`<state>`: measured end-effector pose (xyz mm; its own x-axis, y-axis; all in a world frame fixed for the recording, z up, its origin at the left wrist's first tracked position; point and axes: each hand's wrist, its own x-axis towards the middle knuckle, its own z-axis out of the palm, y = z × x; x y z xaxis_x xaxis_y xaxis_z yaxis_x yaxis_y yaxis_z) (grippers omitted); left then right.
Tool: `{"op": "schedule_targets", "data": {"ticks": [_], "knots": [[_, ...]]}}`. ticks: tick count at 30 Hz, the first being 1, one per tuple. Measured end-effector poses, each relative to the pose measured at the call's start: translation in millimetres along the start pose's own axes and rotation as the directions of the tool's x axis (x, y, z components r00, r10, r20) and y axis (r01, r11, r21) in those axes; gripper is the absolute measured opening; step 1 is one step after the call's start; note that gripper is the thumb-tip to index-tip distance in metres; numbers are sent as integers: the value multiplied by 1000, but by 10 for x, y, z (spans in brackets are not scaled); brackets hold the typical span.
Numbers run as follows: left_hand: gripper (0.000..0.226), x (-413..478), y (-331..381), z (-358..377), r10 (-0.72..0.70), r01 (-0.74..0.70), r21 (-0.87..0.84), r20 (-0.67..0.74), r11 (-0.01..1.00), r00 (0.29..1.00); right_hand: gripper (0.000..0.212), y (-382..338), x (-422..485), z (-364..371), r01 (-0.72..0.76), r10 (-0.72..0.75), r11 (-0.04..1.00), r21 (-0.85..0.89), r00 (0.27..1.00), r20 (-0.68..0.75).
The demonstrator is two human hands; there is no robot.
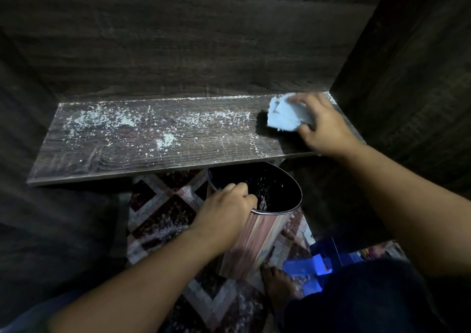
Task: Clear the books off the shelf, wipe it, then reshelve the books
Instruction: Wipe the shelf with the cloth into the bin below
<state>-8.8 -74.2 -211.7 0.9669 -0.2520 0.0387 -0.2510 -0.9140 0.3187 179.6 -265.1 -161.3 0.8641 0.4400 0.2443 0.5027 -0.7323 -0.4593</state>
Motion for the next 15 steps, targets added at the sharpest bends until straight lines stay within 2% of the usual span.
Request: {"op": "schedule_targets", "data": {"ticks": [2,4,6,8,11,15], "knots": [[23,12,9,-2,-10,10,4,13,1000,1000,62,28,199,66,-28,28,1000,-3,999,-28],[25,26,21,-15,-14,14,10,31,1000,999,64,79,379,212,-78,83,994,-71,995,56],[29,41,45,-28,-14,13,20,51,1000,999,61,140,488,410,-145,198,955,-260,962,188],[29,48,79,-41,-15,13,30,55,999,998,54,171,509,574,-171,263,901,-398,946,189],[28,41,114,-42,-2,-1,48,52,999,999,49,157,462,654,-135,186,894,-428,980,78],[28,19,148,-34,33,-41,102,77,994,996,46,174,318,625,4,55,907,-421,990,127]]}}
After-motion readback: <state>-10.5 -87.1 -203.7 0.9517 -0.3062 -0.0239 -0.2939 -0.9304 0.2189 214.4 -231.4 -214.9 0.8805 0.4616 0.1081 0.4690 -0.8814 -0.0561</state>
